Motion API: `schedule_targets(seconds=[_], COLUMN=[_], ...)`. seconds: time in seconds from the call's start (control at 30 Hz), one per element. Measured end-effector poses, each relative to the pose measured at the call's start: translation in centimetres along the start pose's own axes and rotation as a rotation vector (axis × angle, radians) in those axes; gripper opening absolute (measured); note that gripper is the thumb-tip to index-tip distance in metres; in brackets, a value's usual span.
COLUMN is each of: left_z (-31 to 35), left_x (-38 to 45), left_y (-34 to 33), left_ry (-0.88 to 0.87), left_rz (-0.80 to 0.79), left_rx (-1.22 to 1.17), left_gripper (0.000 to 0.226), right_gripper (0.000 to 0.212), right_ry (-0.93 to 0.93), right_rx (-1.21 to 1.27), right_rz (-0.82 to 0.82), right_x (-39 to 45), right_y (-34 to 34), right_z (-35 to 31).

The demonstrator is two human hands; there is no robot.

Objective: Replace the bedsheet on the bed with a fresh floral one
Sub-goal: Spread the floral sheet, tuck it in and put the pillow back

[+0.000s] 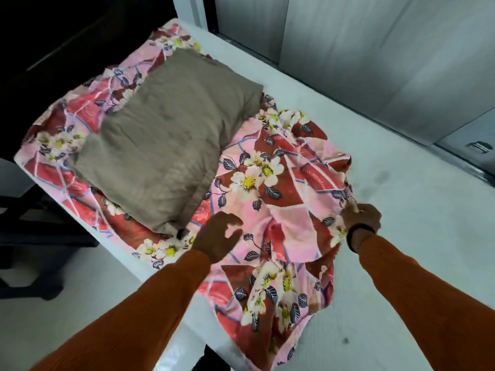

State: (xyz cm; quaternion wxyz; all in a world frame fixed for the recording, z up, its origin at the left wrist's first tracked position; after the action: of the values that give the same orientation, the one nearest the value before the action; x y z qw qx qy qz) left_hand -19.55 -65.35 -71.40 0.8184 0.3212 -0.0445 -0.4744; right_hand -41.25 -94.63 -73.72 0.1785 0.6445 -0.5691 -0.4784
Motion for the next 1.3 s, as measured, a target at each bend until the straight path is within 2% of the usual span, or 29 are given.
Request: schedule_targets(seconds=[0.03, 0.1, 0.17, 0.23, 0.3, 0.37, 0.47, 0.57, 0.63, 0.7, 0.77, 0.83, 0.9, 0.97, 1.0, 1.07, 1.13, 1.2, 1.3], left_z=[-1.1, -3.3, -5.9, -9.6, -13.3, -15.3, -17.8, -20.4, -22.5, -23.6, -21.9, -20.2, -17.6, -14.3, -12.9, -9.5, -5.3, -1.0, 5.4], left_x=[0.9, 3.0, 5.1, 7.4, 10.3, 13.2, 16.6, 18.7, 19.6, 19.8, 19.8, 20.0, 20.1, 19.9, 19.7, 19.1, 18.3, 17.2, 15.4], left_y=[2.1, 7.1, 12.2, 17.3, 21.9, 25.6, 30.1, 33.5, 34.9, 35.7, 36.1, 35.9, 35.1, 34.3, 33.7, 31.5, 27.9, 23.5, 15.0], left_ry=[0.015, 0.182, 0.246, 0.300, 0.388, 0.442, 0.480, 0.525, 0.556, 0.608, 0.610, 0.542, 0.433, 0.335, 0.306, 0.252, 0.201, 0.158, 0.062], left_rz=[0.079, 0.208, 0.393, 0.483, 0.468, 0.440, 0.411, 0.379, 0.282, 0.207, 0.199, 0.196, 0.198, 0.213, 0.229, 0.208, 0.172, 0.092, -0.056], left_rx=[-0.002, 0.002, 0.105, 0.194, 0.230, 0.236, 0.164, 0.115, -0.115, -0.245, -0.233, -0.314, -0.424, -0.526, -0.572, -0.653, -0.675, -0.686, -0.688], left_gripper=[0.024, 0.024, 0.044, 0.051, 0.054, 0.064, 0.069, 0.086, 0.098, 0.107, 0.104, 0.083, 0.064, 0.070, 0.070, 0.066, 0.052, 0.042, 0.050], right_gripper=[0.030, 0.030, 0.036, 0.037, 0.032, 0.033, 0.053, 0.074, 0.088, 0.101, 0.087, 0.062, 0.047, 0.032, 0.029, 0.037, 0.044, 0.041, 0.038], right_ry=[0.012, 0.106, 0.238, 0.419, 0.532, 0.522, 0.471, 0.184, 0.123, 0.135, 0.150, 0.181, 0.215, 0.249, 0.273, 0.291, 0.296, 0.282, 0.239], right_rx=[-0.051, -0.136, -0.234, -0.294, -0.221, -0.123, -0.144, 0.115, 0.264, 0.423, 0.474, 0.466, 0.474, 0.503, 0.516, 0.524, 0.496, 0.464, 0.418], right_rz=[0.057, 0.158, 0.247, 0.271, 0.164, -0.026, -0.304, -0.580, -0.641, -0.642, -0.610, -0.549, -0.495, -0.466, -0.464, -0.441, -0.401, -0.373, -0.320], right_x=[-0.2, -0.8, -1.9, -3.4, -4.9, -6.3, -9.3, -13.0, -13.9, -13.8, -14.0, -14.3, -13.8, -12.8, -12.2, -11.1, -9.5, -8.0, -5.6], right_y=[-0.1, -0.9, -2.3, -5.4, -9.7, -14.8, -22.7, -28.1, -31.0, -33.1, -32.7, -30.5, -27.5, -23.5, -21.5, -16.7, -11.3, -5.5, 4.3], right_z=[-0.4, -1.9, -4.3, -7.3, -10.8, -14.3, -19.9, -24.3, -26.3, -27.7, -29.2, -30.9, -32.0, -32.4, -32.3, -31.3, -28.9, -25.6, -18.7])
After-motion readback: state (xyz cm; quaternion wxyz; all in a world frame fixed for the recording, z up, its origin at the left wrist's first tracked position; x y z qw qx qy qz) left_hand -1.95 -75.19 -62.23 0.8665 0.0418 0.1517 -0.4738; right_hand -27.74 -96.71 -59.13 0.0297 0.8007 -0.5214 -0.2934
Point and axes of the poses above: each hand's wrist, its own x-axis towards the middle knuckle, its own y-axis out of the back of the hand, z = x × y, the point moved 2 cm from there along x, towards the middle knuckle, and after that the axes turned 11 degrees about -x, right-handed, at the moved point
